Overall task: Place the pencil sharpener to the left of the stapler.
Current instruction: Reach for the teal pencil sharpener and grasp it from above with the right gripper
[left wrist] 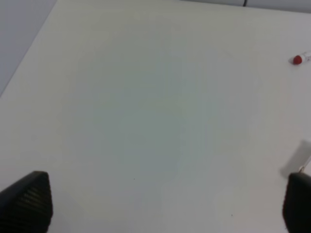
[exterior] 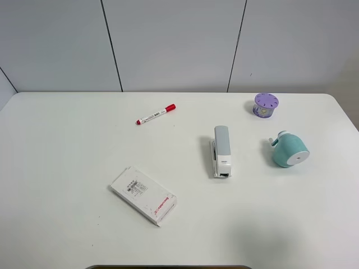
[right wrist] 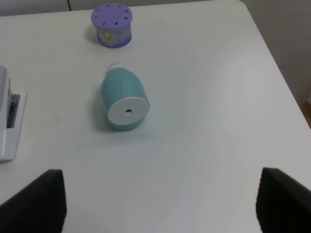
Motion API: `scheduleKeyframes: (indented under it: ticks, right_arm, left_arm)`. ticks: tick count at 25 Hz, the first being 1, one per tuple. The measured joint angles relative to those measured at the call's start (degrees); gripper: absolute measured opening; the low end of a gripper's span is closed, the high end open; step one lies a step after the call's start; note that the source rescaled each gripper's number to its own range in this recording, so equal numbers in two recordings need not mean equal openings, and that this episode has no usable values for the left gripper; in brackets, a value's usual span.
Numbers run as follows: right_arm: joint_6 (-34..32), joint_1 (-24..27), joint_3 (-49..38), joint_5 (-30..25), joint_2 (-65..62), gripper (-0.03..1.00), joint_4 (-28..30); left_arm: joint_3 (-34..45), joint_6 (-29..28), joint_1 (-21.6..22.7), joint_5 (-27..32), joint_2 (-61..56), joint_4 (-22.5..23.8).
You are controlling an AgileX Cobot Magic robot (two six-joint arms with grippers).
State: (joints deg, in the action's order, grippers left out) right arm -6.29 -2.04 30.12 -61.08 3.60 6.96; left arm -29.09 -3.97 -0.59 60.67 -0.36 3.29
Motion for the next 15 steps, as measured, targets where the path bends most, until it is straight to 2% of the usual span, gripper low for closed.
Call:
scheduleKeyframes:
  ticks: [8,15]
  right_arm:
    - [0.0,0.0,5.7,0.1,16.9,0.63,1.5]
    - [-0.2,-1.6,15.3,2.3,32.6,0.63,4.7]
  left_arm:
    - [0.0,0.0,0.0,0.0,0.0,0.0]
    - [0.0,0.0,0.0,0.0,0.0,0.0]
